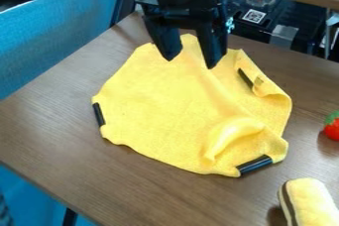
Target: Fold the cloth from top left to bottom right
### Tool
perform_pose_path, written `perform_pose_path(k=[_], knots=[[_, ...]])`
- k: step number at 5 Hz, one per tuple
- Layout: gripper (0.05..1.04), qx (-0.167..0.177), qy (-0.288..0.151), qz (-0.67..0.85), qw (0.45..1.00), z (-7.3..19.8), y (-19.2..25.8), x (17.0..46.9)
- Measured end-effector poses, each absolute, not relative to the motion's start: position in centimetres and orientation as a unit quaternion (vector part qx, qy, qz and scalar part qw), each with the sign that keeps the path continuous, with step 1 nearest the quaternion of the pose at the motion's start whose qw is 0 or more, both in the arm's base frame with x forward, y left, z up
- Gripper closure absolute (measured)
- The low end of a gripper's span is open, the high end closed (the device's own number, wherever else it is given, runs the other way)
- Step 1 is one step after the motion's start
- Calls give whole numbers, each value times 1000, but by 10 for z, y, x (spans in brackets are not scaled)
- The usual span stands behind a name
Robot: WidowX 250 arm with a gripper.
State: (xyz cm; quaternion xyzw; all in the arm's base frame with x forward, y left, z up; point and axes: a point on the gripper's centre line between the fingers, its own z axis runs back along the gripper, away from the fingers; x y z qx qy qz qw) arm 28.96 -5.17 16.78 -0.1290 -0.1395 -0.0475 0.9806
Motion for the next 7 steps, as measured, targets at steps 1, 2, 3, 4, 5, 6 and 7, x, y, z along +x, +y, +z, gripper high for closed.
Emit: perform_pose_path(k=[1, 2, 3, 4, 5, 6, 7], knots=[[84, -129, -129, -47, 982, 161, -52, 290], [84, -114, -135, -53, 983, 148, -41, 301], [84, -113, -122, -82, 983, 127, -26, 318], [84, -97, -131, -123, 979, 125, -7, 338], [84, -100, -133, -241, 956, 120, 16, 366], [84, -41, -167, -286, 943, 125, 39, 393], [84, 11, -191, -271, 943, 123, 55, 417]])
